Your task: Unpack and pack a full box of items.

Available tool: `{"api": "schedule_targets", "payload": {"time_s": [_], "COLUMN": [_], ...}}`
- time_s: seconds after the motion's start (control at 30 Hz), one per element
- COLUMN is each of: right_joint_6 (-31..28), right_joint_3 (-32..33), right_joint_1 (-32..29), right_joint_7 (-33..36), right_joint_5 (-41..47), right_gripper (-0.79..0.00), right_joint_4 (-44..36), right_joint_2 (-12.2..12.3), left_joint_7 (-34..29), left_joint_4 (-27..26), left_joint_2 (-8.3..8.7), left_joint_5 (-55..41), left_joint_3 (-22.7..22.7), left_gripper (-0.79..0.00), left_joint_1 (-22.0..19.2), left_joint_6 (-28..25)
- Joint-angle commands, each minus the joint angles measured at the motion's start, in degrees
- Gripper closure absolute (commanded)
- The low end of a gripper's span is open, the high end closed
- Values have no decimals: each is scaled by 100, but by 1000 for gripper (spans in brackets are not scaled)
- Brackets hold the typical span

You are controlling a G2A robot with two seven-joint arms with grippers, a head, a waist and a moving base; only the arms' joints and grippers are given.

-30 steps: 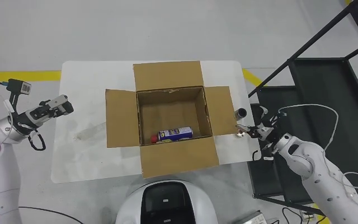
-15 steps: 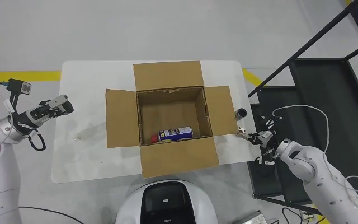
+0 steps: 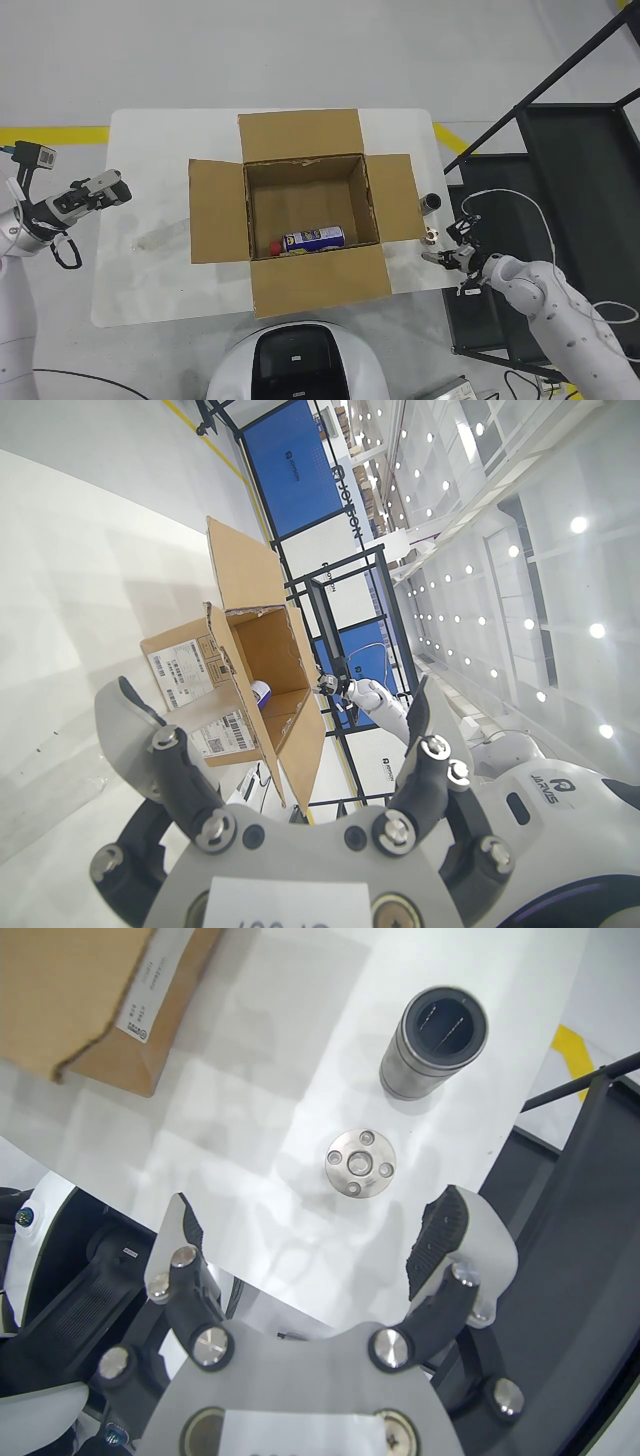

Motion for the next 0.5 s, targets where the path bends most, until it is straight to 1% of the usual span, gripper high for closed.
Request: {"api": "schedule_targets", "payload": {"time_s": [0.0, 0.1, 0.2, 0.37, 0.43, 0.47], "right_joint_6": [96, 238, 260, 282, 391, 426], "right_joint_3": [-200, -481, -694, -976, -1064, -1105], "right_joint_1": [254, 633, 964, 1301, 1400, 1441], "right_joint_7": [89, 227, 355, 307, 296, 276], "right_joint_5": [72, 253, 349, 263, 205, 187], "right_gripper": [-785, -785, -785, -785, -785, -739], "right_joint_4": [224, 590, 906, 1248, 1364, 1399], "right_joint_2": [-51, -142, -215, -315, -351, -370], "left_joint_7": [0, 0, 0, 0, 0, 0], "left_joint_4": [0, 0, 0, 0, 0, 0], "left_joint_2": [0, 0, 0, 0, 0, 0], "left_joint_5": [0, 0, 0, 0, 0, 0], "left_joint_3": [0, 0, 0, 0, 0, 0], "left_gripper": [-785, -785, -785, -785, -785, -785], "left_joint_1": [0, 0, 0, 0, 0, 0], "left_joint_6": [0, 0, 0, 0, 0, 0]}}
